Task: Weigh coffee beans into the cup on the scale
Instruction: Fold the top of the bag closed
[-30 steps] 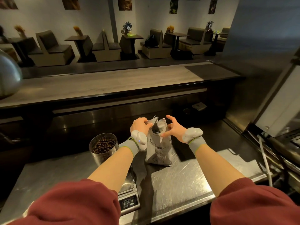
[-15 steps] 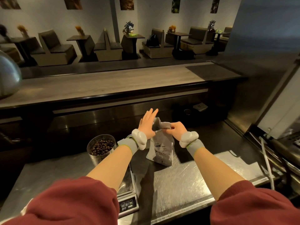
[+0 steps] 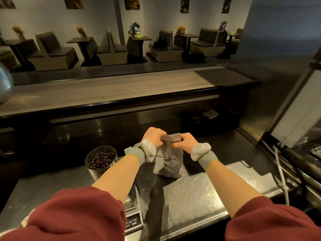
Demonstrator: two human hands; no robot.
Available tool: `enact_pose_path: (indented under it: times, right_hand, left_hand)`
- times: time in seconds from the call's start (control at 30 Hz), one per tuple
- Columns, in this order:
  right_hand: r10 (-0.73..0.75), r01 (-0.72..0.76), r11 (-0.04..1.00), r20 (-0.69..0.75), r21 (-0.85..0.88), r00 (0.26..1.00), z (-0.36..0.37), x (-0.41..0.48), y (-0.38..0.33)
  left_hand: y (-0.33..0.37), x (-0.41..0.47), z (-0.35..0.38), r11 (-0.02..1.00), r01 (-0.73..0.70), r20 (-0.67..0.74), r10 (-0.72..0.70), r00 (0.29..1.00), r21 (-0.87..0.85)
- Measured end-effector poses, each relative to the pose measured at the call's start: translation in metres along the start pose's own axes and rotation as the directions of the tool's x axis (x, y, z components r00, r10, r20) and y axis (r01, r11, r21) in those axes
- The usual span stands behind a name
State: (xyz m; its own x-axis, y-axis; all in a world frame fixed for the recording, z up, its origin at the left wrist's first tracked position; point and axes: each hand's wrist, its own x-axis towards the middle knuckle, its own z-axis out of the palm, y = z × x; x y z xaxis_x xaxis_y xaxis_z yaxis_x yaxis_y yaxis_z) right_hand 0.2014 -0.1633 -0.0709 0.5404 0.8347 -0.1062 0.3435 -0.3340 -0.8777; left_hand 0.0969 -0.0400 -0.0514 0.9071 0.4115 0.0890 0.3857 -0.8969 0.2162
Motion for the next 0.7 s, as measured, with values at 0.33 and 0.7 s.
enact_pose_path:
  times: [0.33, 0.7]
  right_hand:
    - [-0.007, 0.001, 0.996, -0.076, -0.084, 0.997, 0.003, 0.006, 0.001]
    - [-0.029, 0.011, 0.99, -0.129, -0.141, 0.991, -0.007, 0.007, 0.001]
  left_hand:
    - [0.005, -0.001, -0.002, 0.979, 0.133, 0.122, -0.115, 0.986, -0.153]
    - [-0.002, -0.006, -0.02, 0.985, 0.016, 0.2, -0.051, 0.978, 0.173]
